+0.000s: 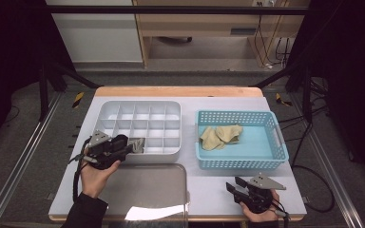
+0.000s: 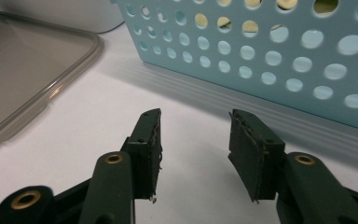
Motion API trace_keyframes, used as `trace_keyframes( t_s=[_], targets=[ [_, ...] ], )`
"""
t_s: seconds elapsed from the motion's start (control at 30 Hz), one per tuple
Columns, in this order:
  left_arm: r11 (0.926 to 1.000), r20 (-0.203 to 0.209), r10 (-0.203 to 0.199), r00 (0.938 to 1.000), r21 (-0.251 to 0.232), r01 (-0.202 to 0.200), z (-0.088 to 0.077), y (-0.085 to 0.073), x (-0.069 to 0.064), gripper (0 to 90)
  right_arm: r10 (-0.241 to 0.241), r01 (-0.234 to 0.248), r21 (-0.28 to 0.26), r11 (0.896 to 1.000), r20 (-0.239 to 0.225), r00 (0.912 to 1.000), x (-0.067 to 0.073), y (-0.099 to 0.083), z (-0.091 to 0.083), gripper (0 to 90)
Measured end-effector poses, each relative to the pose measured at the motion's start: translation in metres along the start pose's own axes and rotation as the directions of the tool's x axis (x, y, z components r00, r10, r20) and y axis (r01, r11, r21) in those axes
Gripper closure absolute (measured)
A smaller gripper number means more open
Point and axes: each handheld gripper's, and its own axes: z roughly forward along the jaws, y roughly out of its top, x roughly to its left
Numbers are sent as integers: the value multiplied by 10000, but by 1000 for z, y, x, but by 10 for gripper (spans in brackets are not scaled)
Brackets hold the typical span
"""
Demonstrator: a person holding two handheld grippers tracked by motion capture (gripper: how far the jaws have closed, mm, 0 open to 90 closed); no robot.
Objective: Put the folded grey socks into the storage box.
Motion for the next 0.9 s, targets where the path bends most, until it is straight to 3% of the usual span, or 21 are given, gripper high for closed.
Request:
trace_keyframes(
  t_s=[0.37, 0.9],
  targets=[
    [9974, 420, 437, 9982, -586, -413, -26, -19, -22, 430, 86, -85, -158, 9998, 73, 9999, -1, 2, -4, 520],
    [9999, 318, 162, 9994, 14, -163, -32, -68, -23, 388, 123, -120, -525, 9986, 56, 9999, 0, 10, -11, 532]
  ],
)
